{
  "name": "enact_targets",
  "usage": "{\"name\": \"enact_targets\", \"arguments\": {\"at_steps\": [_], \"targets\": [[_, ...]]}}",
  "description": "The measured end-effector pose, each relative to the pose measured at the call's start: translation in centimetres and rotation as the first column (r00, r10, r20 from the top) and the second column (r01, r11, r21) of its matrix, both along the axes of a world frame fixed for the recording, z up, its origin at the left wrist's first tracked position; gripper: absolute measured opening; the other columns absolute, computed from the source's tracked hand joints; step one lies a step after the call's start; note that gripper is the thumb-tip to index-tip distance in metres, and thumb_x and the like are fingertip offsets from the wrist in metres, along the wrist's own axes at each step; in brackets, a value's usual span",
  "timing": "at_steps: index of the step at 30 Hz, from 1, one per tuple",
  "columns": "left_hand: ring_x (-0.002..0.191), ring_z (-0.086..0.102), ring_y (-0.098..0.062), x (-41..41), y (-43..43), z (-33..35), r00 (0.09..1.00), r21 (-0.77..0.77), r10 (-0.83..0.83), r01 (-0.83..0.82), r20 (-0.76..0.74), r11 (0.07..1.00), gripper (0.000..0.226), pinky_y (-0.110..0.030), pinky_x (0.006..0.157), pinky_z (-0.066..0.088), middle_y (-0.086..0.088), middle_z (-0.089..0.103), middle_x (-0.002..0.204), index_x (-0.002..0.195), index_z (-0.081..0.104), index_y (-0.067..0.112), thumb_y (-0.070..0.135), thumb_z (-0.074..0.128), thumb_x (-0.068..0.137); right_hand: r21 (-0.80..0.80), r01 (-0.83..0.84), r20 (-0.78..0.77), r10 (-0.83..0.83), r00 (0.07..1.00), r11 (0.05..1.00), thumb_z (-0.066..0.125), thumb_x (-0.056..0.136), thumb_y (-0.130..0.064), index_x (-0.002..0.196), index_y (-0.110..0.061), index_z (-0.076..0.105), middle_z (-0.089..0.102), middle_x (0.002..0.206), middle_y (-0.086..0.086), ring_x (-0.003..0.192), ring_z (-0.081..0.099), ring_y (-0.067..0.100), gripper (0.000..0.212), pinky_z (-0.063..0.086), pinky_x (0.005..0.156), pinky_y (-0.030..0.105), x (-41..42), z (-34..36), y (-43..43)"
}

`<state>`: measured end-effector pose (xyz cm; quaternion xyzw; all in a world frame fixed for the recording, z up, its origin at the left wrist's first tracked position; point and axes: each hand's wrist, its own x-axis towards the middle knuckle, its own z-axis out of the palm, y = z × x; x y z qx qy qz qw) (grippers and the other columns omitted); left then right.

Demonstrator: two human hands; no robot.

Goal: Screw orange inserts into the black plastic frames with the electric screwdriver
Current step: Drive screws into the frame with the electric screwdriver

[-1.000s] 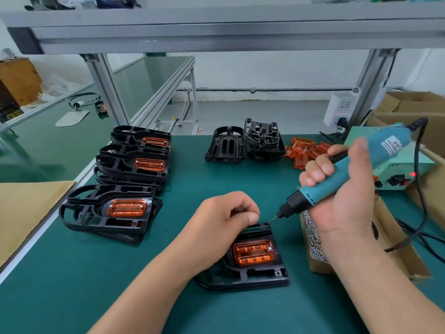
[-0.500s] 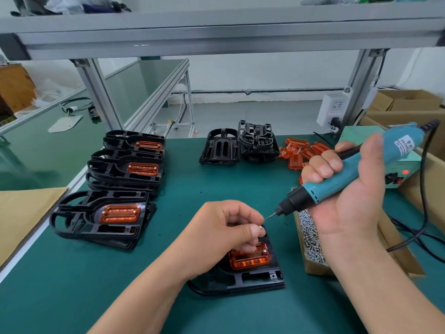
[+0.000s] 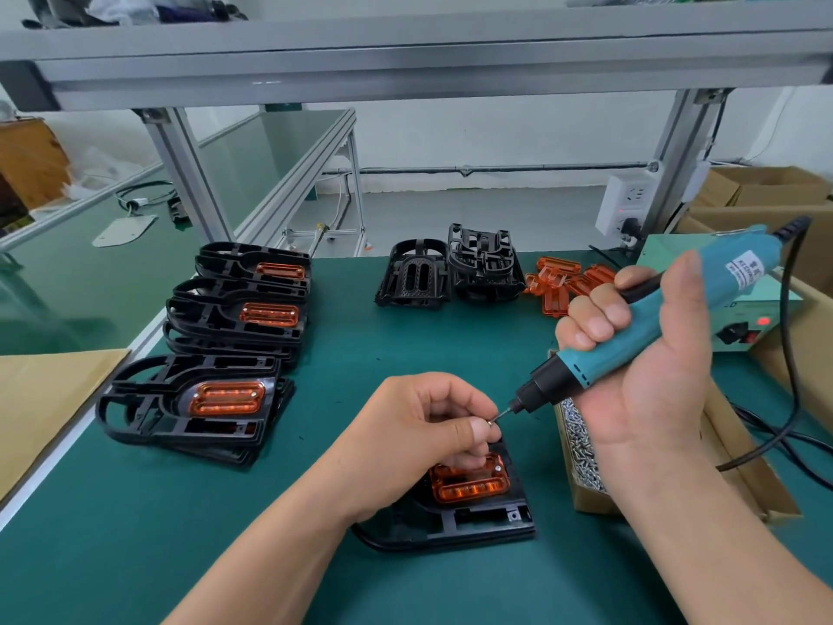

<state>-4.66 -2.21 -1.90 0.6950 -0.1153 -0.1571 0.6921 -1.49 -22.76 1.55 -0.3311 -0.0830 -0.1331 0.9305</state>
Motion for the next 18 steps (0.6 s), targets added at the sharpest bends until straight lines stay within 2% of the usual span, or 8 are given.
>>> {"name": "enact_targets", "arguments": {"at_steps": [6,10,12,18], "targets": [[0.086,0.076,-0.021,0.17,0.15,-0.17,0.999,0.025,0.011,-0.012,0.031,1.0,0.012,-0.034,0.083,0.063,-0.013,0.079,0.097,0.094,0.079,0.02,0.009,0.078,0.089,-0.042,-0.011,0.027,0.012,1.0,0.999,0.047,0.107,-0.054,0.089,-0.02,0.058,0.046,0.068,-0.006,0.059,0.045,0.009,0.041,0.041,0.057,0.023,-0.18,0.06,0.23],[0.086,0.073,-0.018,0.18,0.21,-0.34,0.99,0.147,0.025,-0.046,0.142,0.988,0.012,-0.046,0.091,0.062,-0.007,0.078,0.095,0.094,0.079,0.027,0.019,0.079,0.085,-0.058,-0.005,0.014,0.006,1.0,0.998,0.058,0.099,-0.058,0.089,-0.02,0.059,0.046,0.069,-0.006,0.06,0.044,0.009,0.039,0.041,0.058,0.023,-0.11,0.01,0.6],[0.086,0.073,-0.018,0.2,0.15,-0.36,0.988,0.159,0.019,-0.043,0.154,0.986,0.013,-0.049,0.093,0.061,-0.004,0.079,0.095,0.095,0.078,0.028,0.02,0.079,0.085,-0.05,-0.01,0.009,0.011,1.0,0.999,0.062,0.094,-0.059,0.089,-0.02,0.06,0.046,0.069,-0.006,0.06,0.044,0.009,0.039,0.042,0.058,0.022,-0.06,-0.13,0.6],[0.089,0.074,-0.012,0.19,0.36,-0.5,0.981,0.217,-0.021,-0.022,0.191,0.976,0.021,-0.042,0.093,0.062,0.005,0.08,0.098,0.103,0.073,0.036,0.022,0.077,0.088,-0.009,-0.022,-0.012,0.022,1.0,1.0,0.053,0.105,-0.057,0.089,-0.02,0.06,0.046,0.068,-0.006,0.06,0.044,0.009,0.04,0.041,0.057,0.022,0.05,-0.5,0.63]]}}
